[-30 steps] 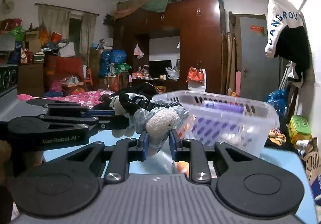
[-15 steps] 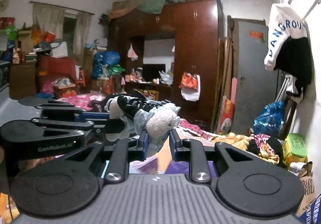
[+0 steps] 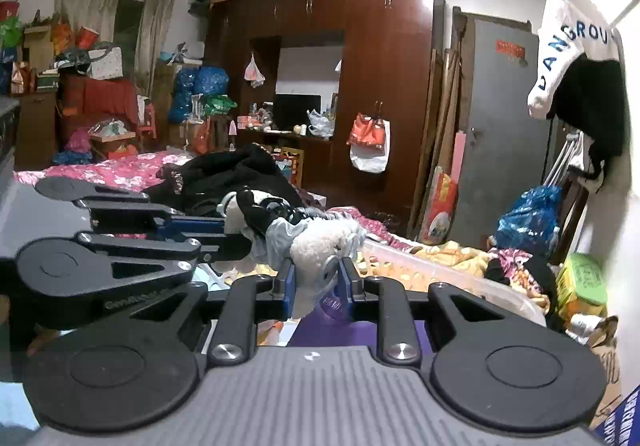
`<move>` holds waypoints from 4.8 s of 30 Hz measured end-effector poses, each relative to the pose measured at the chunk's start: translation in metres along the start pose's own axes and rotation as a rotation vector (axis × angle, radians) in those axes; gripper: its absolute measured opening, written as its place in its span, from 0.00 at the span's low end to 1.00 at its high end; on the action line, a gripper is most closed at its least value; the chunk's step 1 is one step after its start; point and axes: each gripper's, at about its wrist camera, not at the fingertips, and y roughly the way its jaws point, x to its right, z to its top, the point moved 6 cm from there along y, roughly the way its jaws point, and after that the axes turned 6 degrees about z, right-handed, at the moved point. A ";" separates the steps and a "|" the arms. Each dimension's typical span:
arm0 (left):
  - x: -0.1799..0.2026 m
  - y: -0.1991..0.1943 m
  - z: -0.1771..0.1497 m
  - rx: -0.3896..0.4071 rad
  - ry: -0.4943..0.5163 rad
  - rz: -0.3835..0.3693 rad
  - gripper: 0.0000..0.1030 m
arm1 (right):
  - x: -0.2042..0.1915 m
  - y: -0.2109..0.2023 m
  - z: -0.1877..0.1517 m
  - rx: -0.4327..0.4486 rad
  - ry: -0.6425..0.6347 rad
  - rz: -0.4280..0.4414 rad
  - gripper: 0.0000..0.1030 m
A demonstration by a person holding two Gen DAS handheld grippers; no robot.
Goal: Organize objects
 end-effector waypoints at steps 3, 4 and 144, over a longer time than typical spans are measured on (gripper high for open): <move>0.000 -0.001 0.000 -0.002 0.000 0.000 0.17 | 0.003 0.000 0.004 -0.002 -0.007 -0.003 0.25; 0.000 -0.001 0.000 -0.001 -0.003 -0.002 0.18 | 0.006 0.001 0.006 0.000 -0.005 -0.003 0.26; 0.058 -0.077 0.047 0.092 0.032 -0.276 0.54 | 0.016 -0.106 0.016 0.057 0.052 -0.017 0.45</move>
